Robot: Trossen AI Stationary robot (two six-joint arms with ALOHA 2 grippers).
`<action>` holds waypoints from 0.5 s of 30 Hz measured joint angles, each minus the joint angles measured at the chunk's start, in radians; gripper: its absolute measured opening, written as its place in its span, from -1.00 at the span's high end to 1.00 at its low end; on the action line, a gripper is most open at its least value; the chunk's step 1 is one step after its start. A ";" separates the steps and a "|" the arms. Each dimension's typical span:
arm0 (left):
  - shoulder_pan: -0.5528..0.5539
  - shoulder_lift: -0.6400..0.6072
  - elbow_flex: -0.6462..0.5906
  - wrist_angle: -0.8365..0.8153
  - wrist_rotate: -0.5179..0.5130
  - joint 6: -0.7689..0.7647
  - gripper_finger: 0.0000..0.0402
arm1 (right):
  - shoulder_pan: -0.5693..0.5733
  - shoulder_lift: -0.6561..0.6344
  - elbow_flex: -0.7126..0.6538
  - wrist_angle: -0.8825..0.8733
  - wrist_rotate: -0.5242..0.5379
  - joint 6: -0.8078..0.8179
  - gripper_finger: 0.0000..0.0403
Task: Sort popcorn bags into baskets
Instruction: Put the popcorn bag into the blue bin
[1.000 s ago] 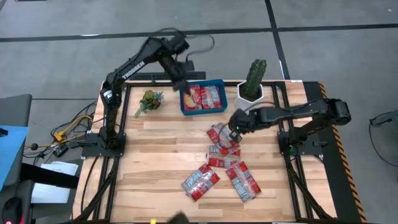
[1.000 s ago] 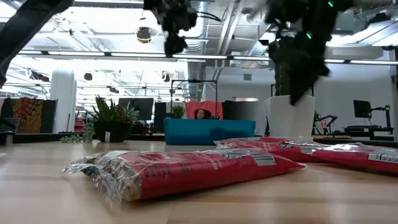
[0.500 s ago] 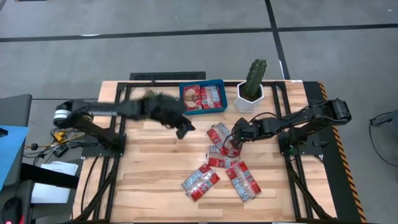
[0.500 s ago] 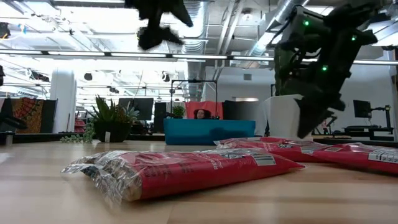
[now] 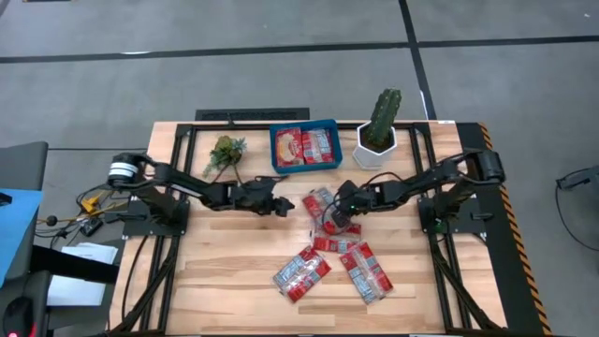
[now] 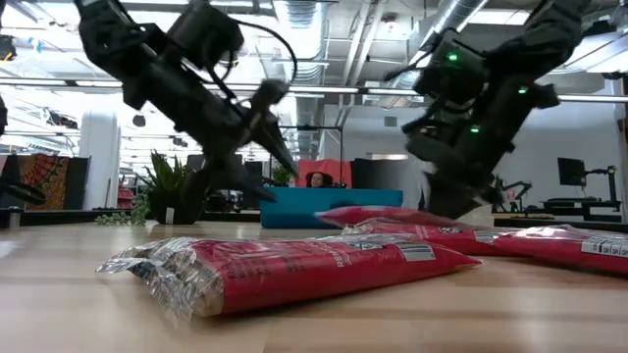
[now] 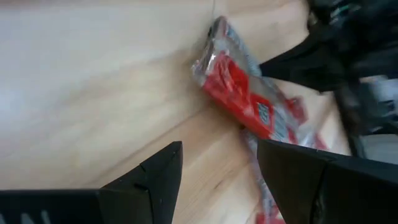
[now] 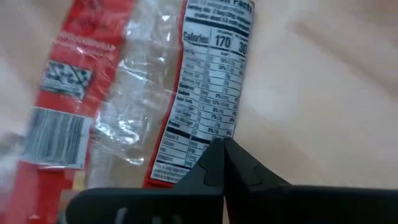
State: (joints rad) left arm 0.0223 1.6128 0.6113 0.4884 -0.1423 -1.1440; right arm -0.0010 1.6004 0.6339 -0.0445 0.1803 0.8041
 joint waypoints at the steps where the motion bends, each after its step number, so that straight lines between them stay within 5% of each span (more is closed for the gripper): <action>1: 0.000 0.024 0.013 -0.001 0.007 -0.021 0.03 | 0.000 0.020 0.010 0.009 -0.009 0.000 0.92; 15: -0.005 0.168 0.075 -0.007 -0.008 -0.226 0.03 | 0.000 0.143 0.188 -0.014 -0.031 -0.149 0.94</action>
State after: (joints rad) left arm 0.0173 1.7812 0.6865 0.4811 -0.1499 -1.3705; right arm -0.0010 1.7432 0.8221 -0.0582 0.1498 0.6552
